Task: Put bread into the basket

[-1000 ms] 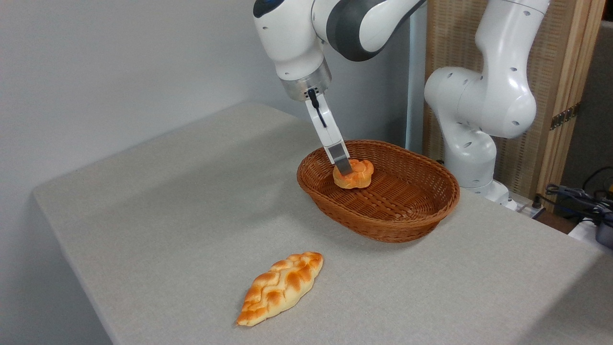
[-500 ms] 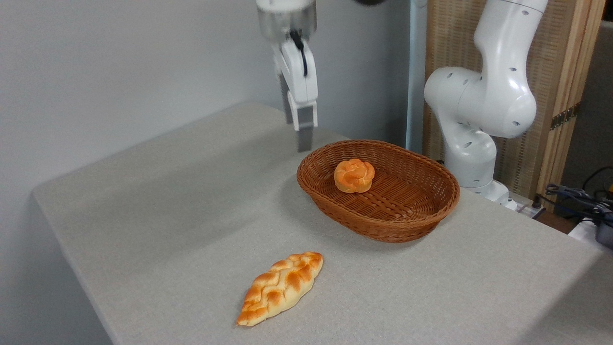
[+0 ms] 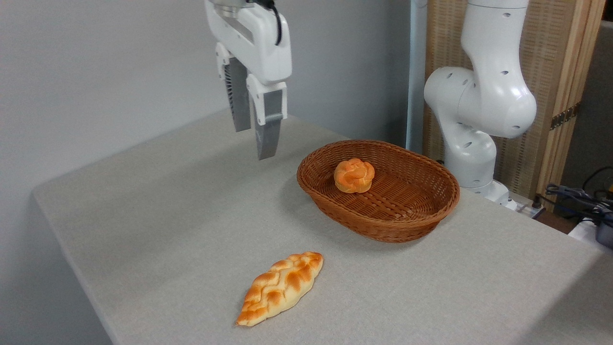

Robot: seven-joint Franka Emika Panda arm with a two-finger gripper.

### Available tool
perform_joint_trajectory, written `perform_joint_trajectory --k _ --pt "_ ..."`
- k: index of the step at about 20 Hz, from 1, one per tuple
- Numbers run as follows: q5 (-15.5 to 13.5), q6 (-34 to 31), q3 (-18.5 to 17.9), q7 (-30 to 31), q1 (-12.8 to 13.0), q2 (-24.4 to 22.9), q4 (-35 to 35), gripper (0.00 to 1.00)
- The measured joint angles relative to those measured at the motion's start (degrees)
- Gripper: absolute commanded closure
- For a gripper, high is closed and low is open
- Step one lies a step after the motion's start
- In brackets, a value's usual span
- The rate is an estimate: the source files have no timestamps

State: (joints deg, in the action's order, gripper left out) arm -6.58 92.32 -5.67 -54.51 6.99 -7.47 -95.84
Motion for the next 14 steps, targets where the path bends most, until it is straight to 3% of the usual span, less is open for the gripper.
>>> perform_joint_trajectory --k 4,7,10,14 --pt "0.08 -0.95 0.24 4.36 -0.73 2.07 2.27 0.0" --pt "0.16 -0.97 2.87 7.91 -2.02 2.93 2.32 0.0" --pt "0.27 -1.18 5.9 8.52 -4.15 3.6 2.33 0.0" --pt "2.61 -1.6 6.51 8.52 -4.59 4.2 2.33 0.0"
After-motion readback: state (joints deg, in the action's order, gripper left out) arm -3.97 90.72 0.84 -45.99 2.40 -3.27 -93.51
